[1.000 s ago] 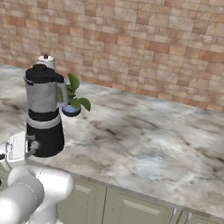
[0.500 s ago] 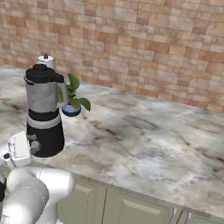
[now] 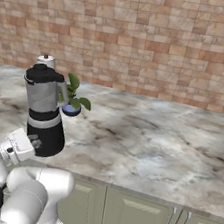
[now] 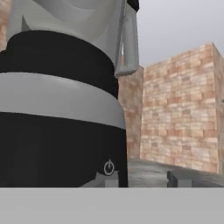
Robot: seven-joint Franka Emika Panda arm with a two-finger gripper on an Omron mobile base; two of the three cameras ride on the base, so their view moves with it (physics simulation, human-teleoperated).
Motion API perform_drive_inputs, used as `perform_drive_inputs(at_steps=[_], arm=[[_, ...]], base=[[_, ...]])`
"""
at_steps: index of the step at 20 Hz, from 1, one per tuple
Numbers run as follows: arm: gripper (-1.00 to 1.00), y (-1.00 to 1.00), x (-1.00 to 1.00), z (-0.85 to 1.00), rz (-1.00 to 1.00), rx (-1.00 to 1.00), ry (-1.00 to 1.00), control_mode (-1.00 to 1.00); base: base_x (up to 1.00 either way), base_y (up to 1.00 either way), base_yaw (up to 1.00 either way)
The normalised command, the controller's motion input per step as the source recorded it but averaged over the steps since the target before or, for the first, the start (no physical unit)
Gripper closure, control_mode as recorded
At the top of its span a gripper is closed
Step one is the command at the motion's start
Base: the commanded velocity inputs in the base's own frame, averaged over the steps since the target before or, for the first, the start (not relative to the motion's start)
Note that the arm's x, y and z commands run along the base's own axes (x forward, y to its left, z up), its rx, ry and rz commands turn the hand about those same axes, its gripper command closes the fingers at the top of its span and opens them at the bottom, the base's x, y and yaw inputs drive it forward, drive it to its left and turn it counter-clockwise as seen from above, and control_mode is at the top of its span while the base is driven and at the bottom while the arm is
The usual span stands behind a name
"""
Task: Open the blender lid, put the banana in the blender, close the lid, and start the blender.
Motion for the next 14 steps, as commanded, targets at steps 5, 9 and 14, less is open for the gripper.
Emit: perform_drive_inputs(at_steps=[5, 9, 14], arm=[[-1.0, 0.0, 0.33, 0.15, 0.01, 0.0, 0.0, -1.0], [-1.0, -0.07, -0.03, 0.46, 0.0, 0.0, -0.08, -1.0], [-1.0, -0.09, -0.1, 0.54, 0.0, 0.0, -0.08, -1.0]], base=[[0.0, 0.0, 0.0], [0.0, 0.0, 0.0], [0.0, 0.0, 0.0]])
